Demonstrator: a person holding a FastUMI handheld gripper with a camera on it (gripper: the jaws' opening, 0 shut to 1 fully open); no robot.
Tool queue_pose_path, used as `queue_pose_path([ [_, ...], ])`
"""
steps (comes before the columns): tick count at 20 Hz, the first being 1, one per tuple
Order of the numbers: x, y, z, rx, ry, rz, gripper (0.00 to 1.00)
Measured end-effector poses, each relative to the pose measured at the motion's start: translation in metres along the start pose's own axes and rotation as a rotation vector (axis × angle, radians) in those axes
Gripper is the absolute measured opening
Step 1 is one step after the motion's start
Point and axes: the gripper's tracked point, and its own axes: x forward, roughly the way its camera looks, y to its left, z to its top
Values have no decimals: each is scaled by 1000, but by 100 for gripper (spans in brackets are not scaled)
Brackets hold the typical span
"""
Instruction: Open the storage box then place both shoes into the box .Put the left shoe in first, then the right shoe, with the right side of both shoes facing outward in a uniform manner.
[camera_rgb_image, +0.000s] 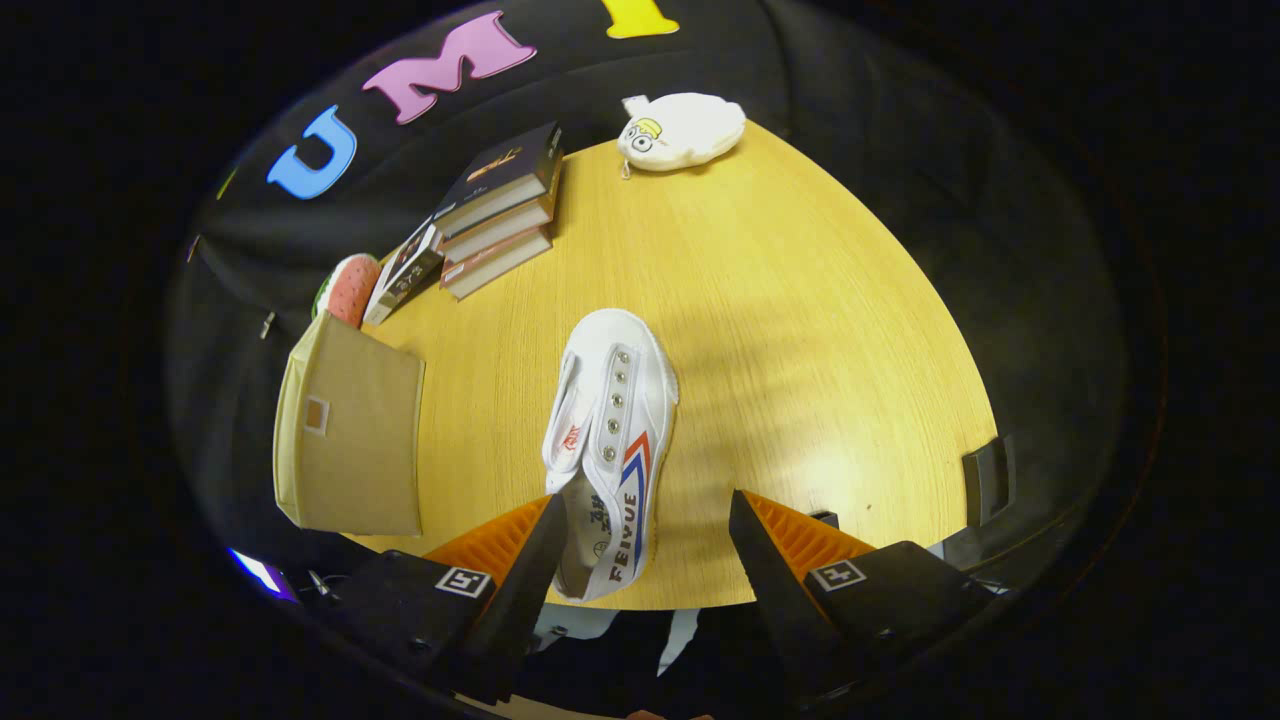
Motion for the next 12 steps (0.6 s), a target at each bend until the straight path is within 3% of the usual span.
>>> queue_pose_path([
  [5,53,-4,15,-49,-17,-57,98],
  [6,67,3,15,-32,-20,-28,97],
  [7,70,19,10,1,-2,38,89],
  [8,60,19,13,24,1,39,84],
  [9,74,18,9,32,7,46,61],
  [10,69,15,10,43,14,42,56],
  [12,63,-2,21,130,-32,-24,35],
])
